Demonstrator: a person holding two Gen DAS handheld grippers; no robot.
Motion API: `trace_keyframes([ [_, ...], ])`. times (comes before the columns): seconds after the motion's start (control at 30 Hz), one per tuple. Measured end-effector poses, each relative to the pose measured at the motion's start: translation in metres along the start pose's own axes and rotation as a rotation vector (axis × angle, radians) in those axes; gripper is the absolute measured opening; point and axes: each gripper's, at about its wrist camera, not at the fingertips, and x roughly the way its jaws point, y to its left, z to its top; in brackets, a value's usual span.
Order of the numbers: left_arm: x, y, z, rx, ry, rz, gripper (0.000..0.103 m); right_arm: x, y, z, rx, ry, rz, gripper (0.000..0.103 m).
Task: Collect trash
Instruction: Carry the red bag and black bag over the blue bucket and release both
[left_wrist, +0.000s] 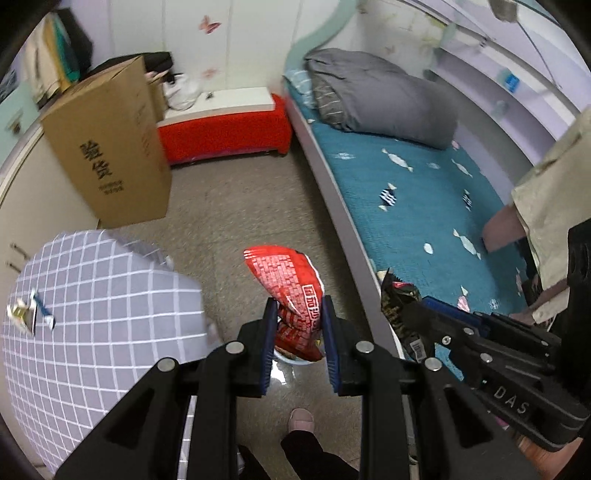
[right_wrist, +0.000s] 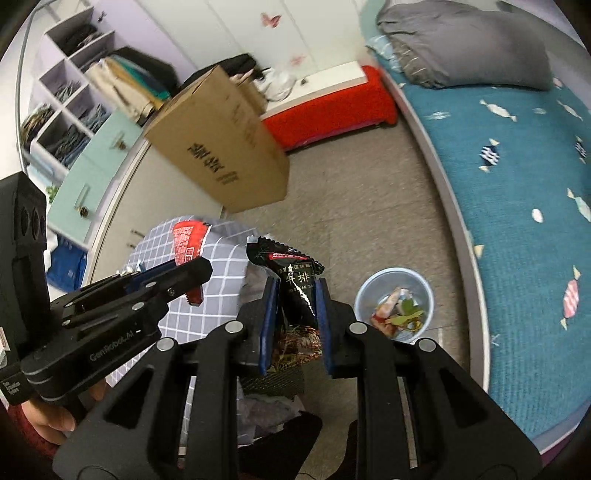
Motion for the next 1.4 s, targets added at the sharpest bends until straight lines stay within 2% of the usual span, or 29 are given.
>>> trace_keyframes([
  [0.33, 0.008, -0.039, 0.027, 0.051, -0.002, 0.011, 0.023, -0.024, -0.042, 0.021, 0.044, -0.061, -0.009, 0.021],
  [0.73, 0.012, -0.040, 0.051, 0.042, -0.005, 0.033, 0.023, -0.017, -0.054, 0.047, 0.059, -0.090, 0.009, 0.024],
  [0.77, 0.014, -0.039, 0.053, 0.039, -0.003, 0.035, 0.023, -0.016, -0.055, 0.048, 0.064, -0.093, 0.011, 0.027],
  [0.83, 0.015, -0.039, 0.055, 0.034, 0.001, 0.036, 0.023, -0.014, -0.059, 0.052, 0.077, -0.099, 0.023, 0.045],
  [0.87, 0.016, -0.038, 0.056, 0.032, 0.002, 0.037, 0.023, -0.014, -0.060, 0.054, 0.078, -0.108, 0.011, 0.059],
  [1.4, 0.027, -0.053, 0.065, 0.070, 0.023, 0.027, 0.024, -0.020, -0.066, 0.058, 0.083, -0.133, -0.004, 0.059],
])
